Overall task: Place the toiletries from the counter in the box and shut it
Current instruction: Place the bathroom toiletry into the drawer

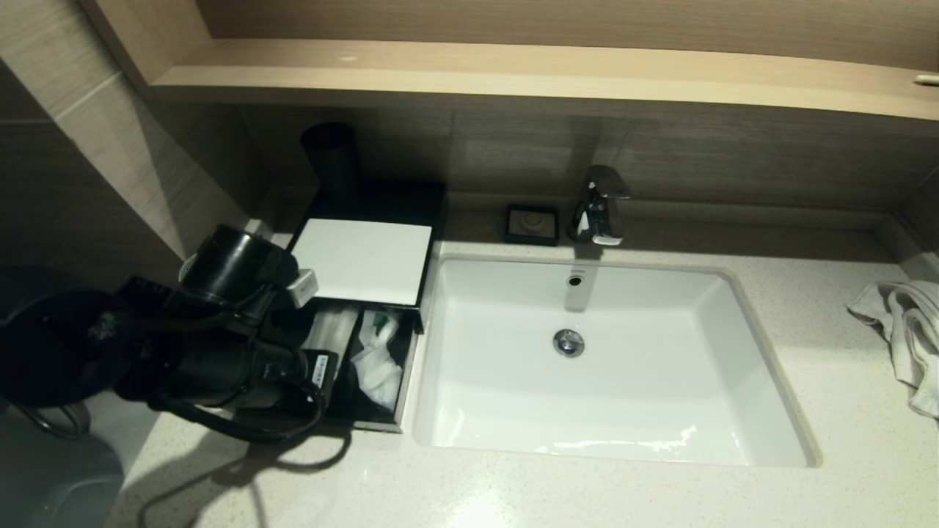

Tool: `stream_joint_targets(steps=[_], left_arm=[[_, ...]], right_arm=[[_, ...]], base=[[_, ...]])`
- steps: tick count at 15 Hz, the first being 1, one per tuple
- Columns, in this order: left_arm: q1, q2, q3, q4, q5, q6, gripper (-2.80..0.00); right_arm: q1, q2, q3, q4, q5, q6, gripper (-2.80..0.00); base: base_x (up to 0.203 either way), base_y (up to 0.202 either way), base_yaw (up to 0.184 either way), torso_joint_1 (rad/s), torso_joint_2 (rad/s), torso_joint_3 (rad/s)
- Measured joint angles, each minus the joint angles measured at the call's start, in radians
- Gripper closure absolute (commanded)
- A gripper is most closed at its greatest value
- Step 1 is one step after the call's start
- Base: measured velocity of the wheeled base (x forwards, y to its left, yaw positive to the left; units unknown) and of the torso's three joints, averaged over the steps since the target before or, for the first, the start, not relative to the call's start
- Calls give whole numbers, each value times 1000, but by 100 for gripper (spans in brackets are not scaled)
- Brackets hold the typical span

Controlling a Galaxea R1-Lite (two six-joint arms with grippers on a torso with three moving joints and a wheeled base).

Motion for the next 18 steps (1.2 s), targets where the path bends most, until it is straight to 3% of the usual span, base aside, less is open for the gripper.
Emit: stream_joint_targets(steps=[9, 10, 18], left_arm=[[0, 31, -14, -39, 38, 8, 0], [0, 34, -18, -40, 39, 6, -280], [0, 28, -23, -39, 46, 6, -280]], right_arm=[[0, 0, 0, 0, 0, 0, 0], [0, 0, 0, 0, 1, 0, 0], [0, 0, 0, 0, 0, 0, 0]], base=[[0, 0, 0, 0, 0, 0], [0, 0, 0, 0, 0, 0], [0, 0, 0, 0, 0, 0]])
